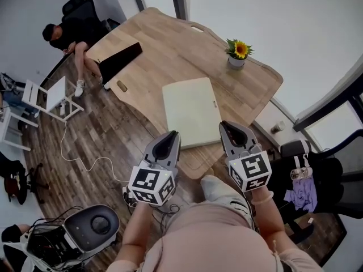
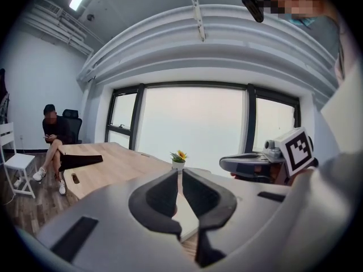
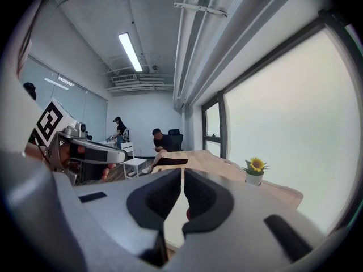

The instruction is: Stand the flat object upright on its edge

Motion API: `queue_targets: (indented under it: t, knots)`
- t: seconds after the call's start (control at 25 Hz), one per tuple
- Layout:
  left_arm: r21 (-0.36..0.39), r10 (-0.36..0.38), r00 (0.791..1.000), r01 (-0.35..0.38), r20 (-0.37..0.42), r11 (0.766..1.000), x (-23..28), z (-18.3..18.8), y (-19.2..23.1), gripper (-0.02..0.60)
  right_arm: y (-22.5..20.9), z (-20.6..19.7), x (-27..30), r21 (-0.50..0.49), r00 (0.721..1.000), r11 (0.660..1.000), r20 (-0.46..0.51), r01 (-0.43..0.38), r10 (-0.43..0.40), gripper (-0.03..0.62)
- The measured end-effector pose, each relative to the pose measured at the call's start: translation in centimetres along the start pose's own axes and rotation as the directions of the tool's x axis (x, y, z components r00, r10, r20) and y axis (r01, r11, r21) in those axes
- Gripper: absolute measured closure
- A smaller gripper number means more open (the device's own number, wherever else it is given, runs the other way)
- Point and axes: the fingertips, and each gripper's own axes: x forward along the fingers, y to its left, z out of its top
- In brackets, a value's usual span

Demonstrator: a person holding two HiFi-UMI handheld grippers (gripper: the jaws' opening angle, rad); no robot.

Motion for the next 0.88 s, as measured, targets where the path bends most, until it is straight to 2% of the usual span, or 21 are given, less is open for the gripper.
queue_targets:
  t: [0.44, 0.68, 0.88]
  knots:
    - [-0.061, 0.087, 0.996, -0.089, -0.031, 0.994, 3.9, -0.6, 4.2, 0.566, -3.1, -1.8, 4.9, -0.002, 0.996, 0.998, -0.069, -0.059, 0.058, 0.551]
    - [-0.091, 0.098, 0.993, -0.105, -0.069, 0.990, 5.4, -1.7, 5.7, 0.520, -4.3, -3.2, 6.9, -0.008, 0.991, 0.996, -0.103, -0.085, 0.084, 0.542]
    - [-0.114, 0.114, 0.988, -0.126, -0.107, 0.985, 6.5, -2.3, 7.6, 0.509, -5.2, -3.8, 8.7, -0.006, 0.986, 0.995, -0.139, -0.095, 0.094, 0.533]
